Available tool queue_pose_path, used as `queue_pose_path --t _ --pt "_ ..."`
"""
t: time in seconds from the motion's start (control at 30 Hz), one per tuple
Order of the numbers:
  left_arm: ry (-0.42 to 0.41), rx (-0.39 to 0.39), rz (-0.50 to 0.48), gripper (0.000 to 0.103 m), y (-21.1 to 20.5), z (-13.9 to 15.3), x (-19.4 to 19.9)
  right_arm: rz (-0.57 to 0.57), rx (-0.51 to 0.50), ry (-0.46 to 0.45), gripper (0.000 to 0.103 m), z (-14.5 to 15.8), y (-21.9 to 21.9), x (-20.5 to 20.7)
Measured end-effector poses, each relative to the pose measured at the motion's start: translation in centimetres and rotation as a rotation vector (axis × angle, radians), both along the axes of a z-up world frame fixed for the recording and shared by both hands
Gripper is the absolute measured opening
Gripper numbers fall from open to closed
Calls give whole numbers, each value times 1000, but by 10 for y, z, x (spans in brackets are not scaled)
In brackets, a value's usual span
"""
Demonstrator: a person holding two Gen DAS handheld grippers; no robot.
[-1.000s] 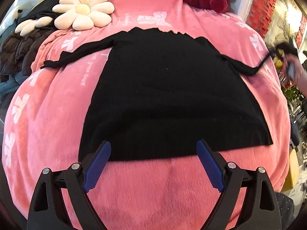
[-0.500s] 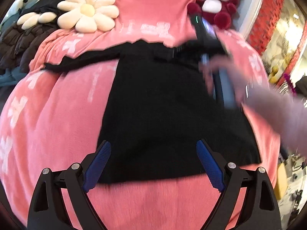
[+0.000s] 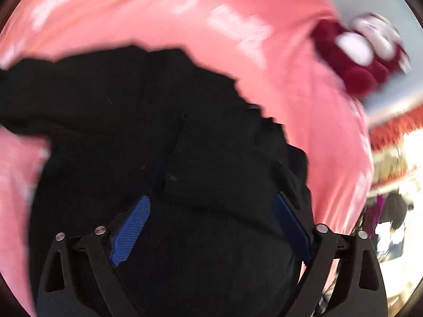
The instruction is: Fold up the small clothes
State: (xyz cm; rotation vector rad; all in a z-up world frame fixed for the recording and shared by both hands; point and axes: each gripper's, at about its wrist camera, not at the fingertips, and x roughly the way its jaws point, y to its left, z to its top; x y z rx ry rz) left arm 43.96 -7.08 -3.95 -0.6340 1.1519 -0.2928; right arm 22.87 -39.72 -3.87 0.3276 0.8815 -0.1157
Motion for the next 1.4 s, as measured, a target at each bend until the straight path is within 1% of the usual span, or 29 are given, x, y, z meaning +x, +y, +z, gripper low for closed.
queue_pose_path --t 0.03,0.07,0.1,0.13,0.17,0.2,0.3,0.4,0.5,0.53,0.57,0.63,0.7,0.8,0.87,0.9,0.93,0.97,1.03,1.07,1.1,1.13,1.17,1.2,1.23,1.27,1.33,1.37,1.4 --pt "23 4 35 80 -3 -6 7 -3 -4 -1 61 -1 -4 5" --pt "-6 7 66 70 -5 -3 10 -1 -6 -3 61 -2 -7 13" --pt "-34 -1 59 28 -8 1 15 0 -9 -2 61 -5 -10 18" --pt "-35 -31 27 2 -10 2 21 2 -11 -4 61 -6 -12 26" --pt "-30 -58 20 1 -10 3 27 6 -8 -9 61 -7 -13 32" --pt "-51 -56 42 1 -5 6 28 12 -3 -16 61 -8 -14 41" --pt "-179 6 94 1 13 33 33 21 -8 -2 60 -16 -11 65" --pt "-218 65 119 1 24 39 40 16 12 27 56 -28 -10 85" --pt "-190 40 103 1 27 28 50 21 45 30 31 -34 -11 95" --pt "-185 47 93 1 27 25 50 14 47 26 7 -33 -14 96" --pt "-179 52 73 1 25 22 49 -22 43 22 3 -30 -22 94" --pt "-180 63 57 1 23 17 45 -77 76 0 3 -28 -41 85" --pt "-165 69 41 2 22 9 43 -75 70 56 4 -41 -46 80" --pt "-140 82 39 2 27 -4 44 -58 7 39 5 -31 -33 78" --pt "-135 78 47 2 32 -11 42 -65 -36 22 14 -20 -23 84" --pt "-130 73 52 2 34 -14 42 -47 -49 23 15 -19 -19 90" --pt "-130 70 52 3 35 -16 41 -33 -50 26 14 -21 -18 97" --pt "-132 70 51 3 36 -17 40 -38 -37 39 7 -24 -22 102" --pt "-135 70 43 3 35 -17 39 -91 22 9 5 -25 -41 96" --pt "-137 70 33 3 35 -16 39 -150 80 -8 5 -28 -60 86" --pt "-138 71 22 6 34 -16 39 -216 61 13 0 -32 -71 78" --pt "-136 80 11 6 32 -18 40 -292 23 53 0 -42 -86 70" --pt "-141 84 4 7 32 -20 39 -320 41 90 0 -51 -97 65" --pt "-151 76 2 8 33 -21 38 -340 121 82 0 -57 -109 53" --pt "-151 66 5 8 35 -21 37 -355 136 58 0 -50 -112 41" --pt "-142 34 10 9 39 -20 35 -326 114 23 0 -37 -106 36" --pt "-140 -25 24 20 52 -18 25 -231 108 -36 0 -13 -87 41" --pt "-146 -30 35 28 59 -17 19 -169 99 -59 0 0 -70 50" --pt "-154 -32 45 32 68 -16 11 -127 87 -76 0 9 -57 58"
